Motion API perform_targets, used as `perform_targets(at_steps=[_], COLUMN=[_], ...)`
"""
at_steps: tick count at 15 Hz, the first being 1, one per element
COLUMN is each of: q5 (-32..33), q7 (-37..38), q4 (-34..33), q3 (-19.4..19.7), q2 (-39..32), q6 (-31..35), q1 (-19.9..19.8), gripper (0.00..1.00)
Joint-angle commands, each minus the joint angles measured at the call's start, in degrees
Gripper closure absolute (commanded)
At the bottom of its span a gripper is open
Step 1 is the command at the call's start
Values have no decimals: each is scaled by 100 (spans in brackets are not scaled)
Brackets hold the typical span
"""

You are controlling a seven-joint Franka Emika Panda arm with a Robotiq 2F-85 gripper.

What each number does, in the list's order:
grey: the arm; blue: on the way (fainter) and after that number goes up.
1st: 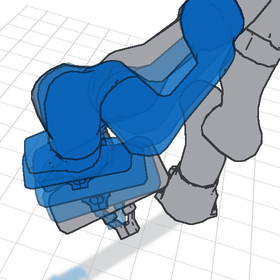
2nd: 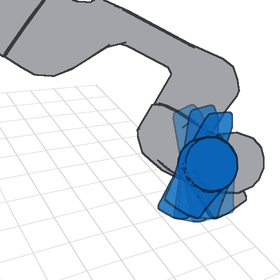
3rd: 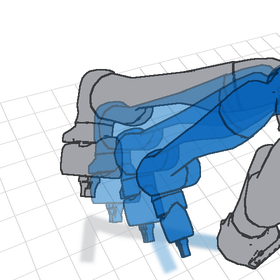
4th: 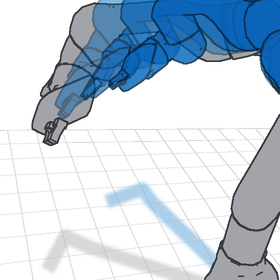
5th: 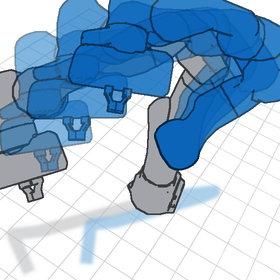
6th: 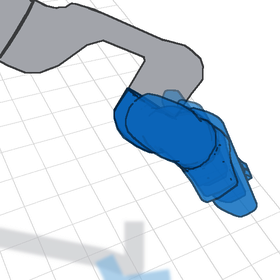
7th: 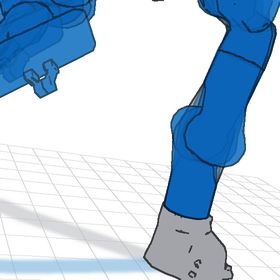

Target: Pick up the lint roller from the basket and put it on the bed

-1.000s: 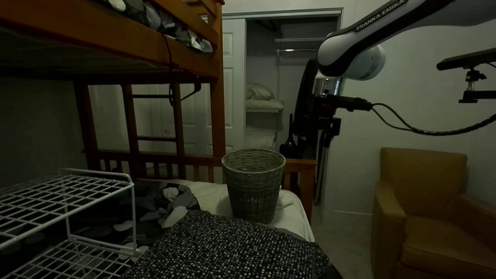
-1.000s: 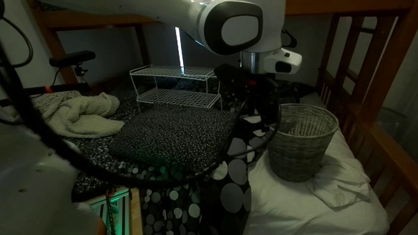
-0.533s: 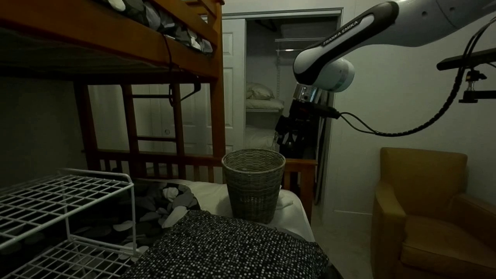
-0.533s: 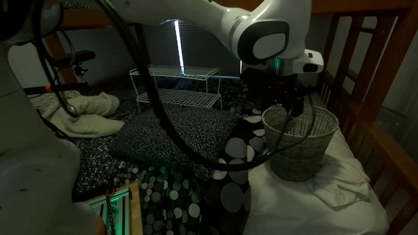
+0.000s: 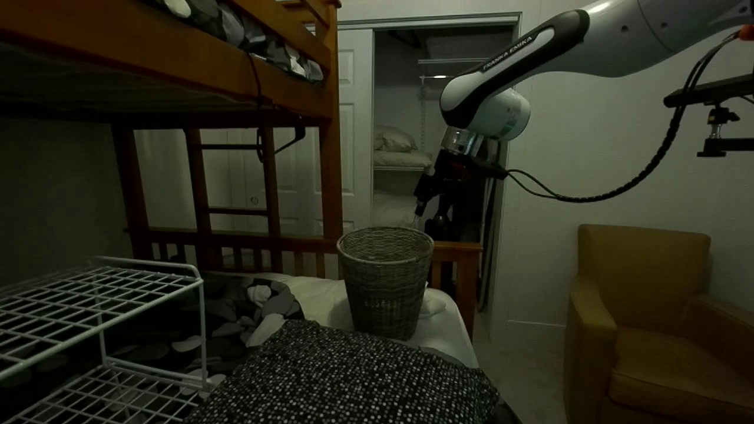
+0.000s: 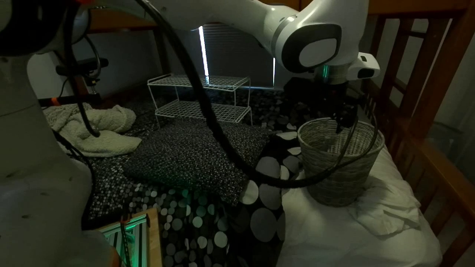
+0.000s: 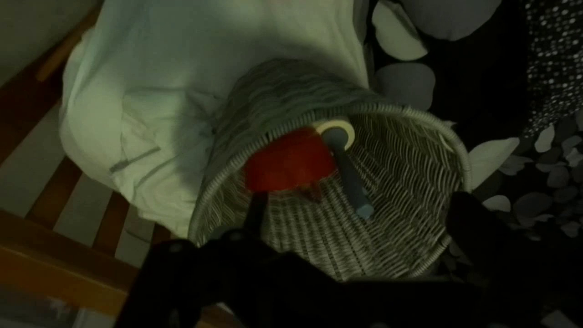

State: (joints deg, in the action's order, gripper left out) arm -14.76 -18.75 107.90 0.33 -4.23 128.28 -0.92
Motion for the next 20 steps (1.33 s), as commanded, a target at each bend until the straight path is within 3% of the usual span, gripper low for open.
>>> perform_targets(at_steps=[1, 3, 5, 11, 12, 16, 20], q5=[258, 217, 339, 1427, 1199, 1220, 1568], q7=[-587, -981, -1380, -2619, -2175, -2212, -2046], q4=[-431, -853, -1347, -2696, -2224, -2347, -2196], q3=[-282, -530, -733, -766, -810, -825, -755], q2=[-701, -1238, -1775, -2787, -2510, -2593, -2645], q6=[592, 799, 589, -274, 39, 14, 474], q1=[193, 279, 268, 89, 139, 121, 332], gripper=[0, 0, 0, 0, 0, 0, 0])
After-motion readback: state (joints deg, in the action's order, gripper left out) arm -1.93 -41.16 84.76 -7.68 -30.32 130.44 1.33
